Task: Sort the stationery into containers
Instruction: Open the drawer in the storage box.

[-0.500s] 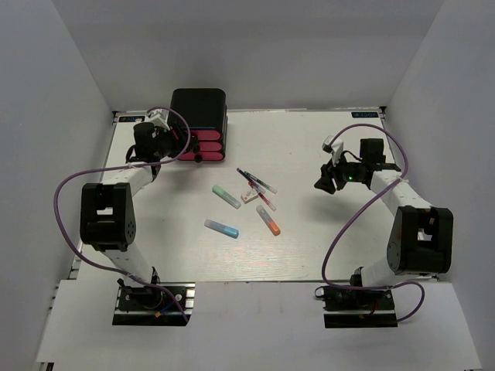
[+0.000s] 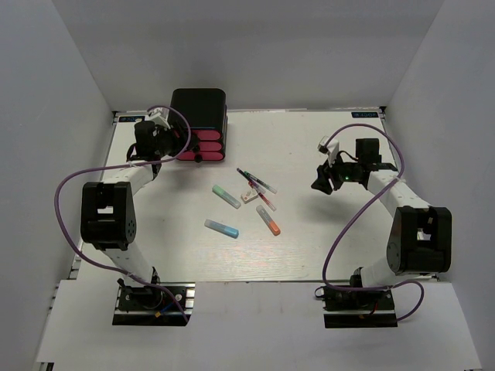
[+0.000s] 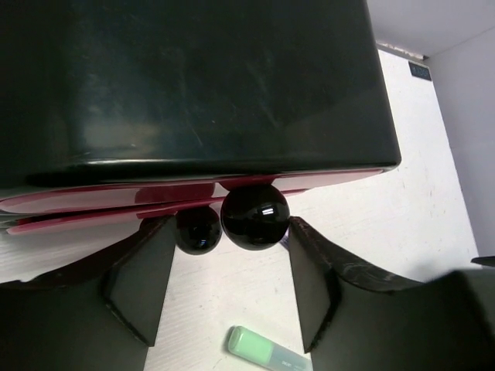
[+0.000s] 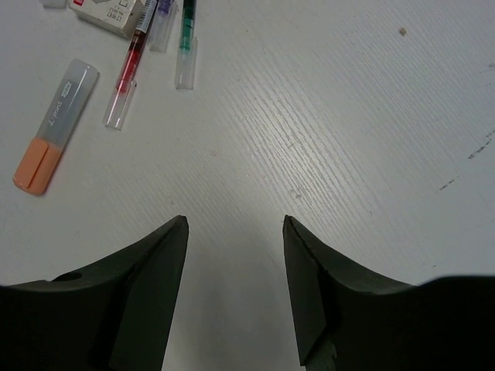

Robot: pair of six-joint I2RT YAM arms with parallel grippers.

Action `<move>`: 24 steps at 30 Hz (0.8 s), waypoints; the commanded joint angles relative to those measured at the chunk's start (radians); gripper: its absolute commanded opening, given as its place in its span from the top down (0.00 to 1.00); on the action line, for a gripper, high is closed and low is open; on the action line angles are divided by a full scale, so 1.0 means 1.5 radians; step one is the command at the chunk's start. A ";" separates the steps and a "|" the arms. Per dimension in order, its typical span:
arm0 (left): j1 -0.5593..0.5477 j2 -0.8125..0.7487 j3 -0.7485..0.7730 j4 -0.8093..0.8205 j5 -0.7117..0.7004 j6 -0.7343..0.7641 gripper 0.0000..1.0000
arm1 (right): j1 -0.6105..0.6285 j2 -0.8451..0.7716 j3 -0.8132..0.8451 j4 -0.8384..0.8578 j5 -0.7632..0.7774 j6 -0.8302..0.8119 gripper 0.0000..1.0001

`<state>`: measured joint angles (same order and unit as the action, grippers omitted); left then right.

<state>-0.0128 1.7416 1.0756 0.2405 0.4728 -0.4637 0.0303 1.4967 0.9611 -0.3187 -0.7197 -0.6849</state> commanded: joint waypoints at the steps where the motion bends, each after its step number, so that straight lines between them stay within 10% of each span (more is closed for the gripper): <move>1: -0.001 -0.007 0.009 0.016 -0.014 -0.016 0.30 | 0.005 0.003 0.009 0.011 -0.004 0.001 0.42; 9: -0.007 0.007 0.034 -0.015 -0.038 -0.039 0.29 | 0.010 0.003 0.006 0.012 0.000 0.000 0.39; 24: -0.007 -0.005 0.018 0.010 -0.039 -0.057 0.73 | 0.016 -0.003 -0.001 0.007 0.001 -0.009 0.39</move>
<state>-0.0299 1.7531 1.0931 0.2546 0.4397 -0.5552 0.0467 1.4967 0.9600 -0.3176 -0.7097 -0.6880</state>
